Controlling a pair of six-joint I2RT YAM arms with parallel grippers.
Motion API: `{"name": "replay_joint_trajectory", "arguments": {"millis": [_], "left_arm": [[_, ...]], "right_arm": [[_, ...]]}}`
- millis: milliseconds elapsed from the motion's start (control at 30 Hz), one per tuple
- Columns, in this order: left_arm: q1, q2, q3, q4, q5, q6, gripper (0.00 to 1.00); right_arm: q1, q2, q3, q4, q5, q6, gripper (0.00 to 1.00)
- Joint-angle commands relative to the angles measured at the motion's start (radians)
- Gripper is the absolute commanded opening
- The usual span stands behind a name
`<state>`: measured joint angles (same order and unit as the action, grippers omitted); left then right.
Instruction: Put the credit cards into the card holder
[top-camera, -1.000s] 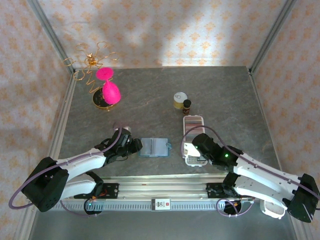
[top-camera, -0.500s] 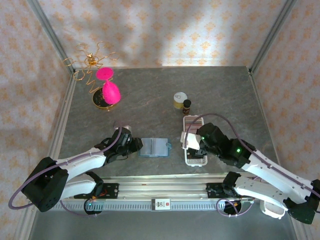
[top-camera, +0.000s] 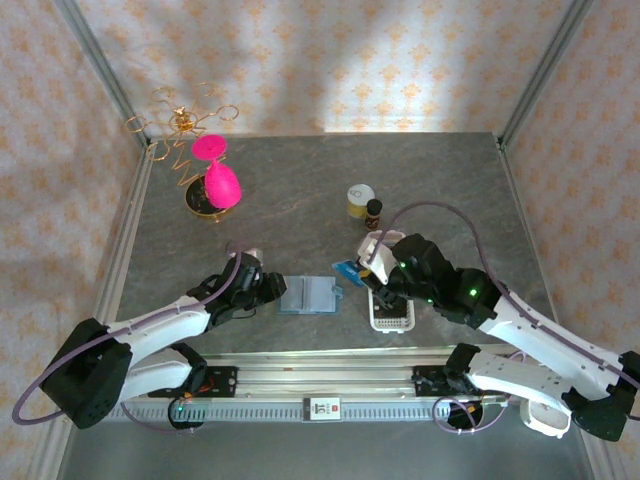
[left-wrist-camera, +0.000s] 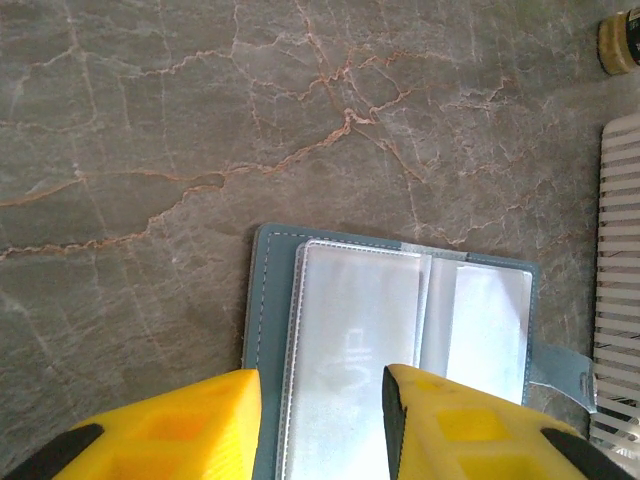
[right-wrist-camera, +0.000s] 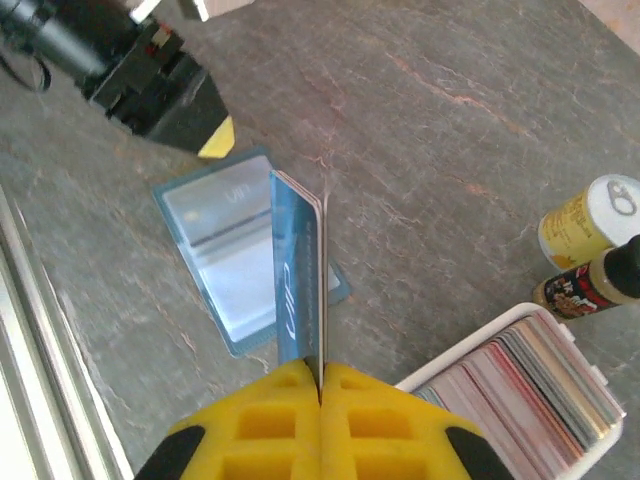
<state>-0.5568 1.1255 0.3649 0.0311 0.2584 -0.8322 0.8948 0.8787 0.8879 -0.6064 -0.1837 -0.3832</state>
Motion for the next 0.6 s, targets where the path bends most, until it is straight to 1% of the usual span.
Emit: {"name": "replay_joint_trajectory", "arguments": {"millis": [0, 67, 200, 300, 333, 400, 500, 567], "left_arm": [[-0.008, -0.011, 0.031, -0.039, 0.001, 0.03, 0.39], [-0.008, -0.005, 0.034, -0.04, 0.002, 0.036, 0.39], [-0.008, 0.005, 0.042, -0.045, 0.002, 0.04, 0.39], [-0.009, 0.003, 0.035, -0.032, 0.001, 0.029, 0.39], [-0.009, 0.003, 0.032, -0.026, 0.003, 0.02, 0.38], [-0.011, 0.011, 0.031, 0.008, 0.018, 0.018, 0.39], [-0.01, 0.037, 0.081, -0.038, -0.009, 0.045, 0.38], [-0.011, 0.049, 0.092, -0.035, 0.006, 0.055, 0.38]], "right_arm": [[-0.005, 0.006, 0.037, 0.0, 0.092, 0.103, 0.0], [-0.005, 0.003, 0.034, -0.039, 0.154, 0.02, 0.0], [-0.005, -0.003, 0.008, -0.13, 0.215, -0.23, 0.0], [-0.005, -0.011, -0.019, -0.162, 0.261, -0.353, 0.0], [-0.006, -0.01, -0.024, -0.163, 0.274, -0.353, 0.0], [-0.007, -0.003, -0.025, -0.155, 0.262, -0.331, 0.0], [-0.007, -0.009, -0.038, -0.103, 0.256, -0.272, 0.0], [-0.007, -0.013, -0.044, -0.088, 0.25, -0.244, 0.0]]}}
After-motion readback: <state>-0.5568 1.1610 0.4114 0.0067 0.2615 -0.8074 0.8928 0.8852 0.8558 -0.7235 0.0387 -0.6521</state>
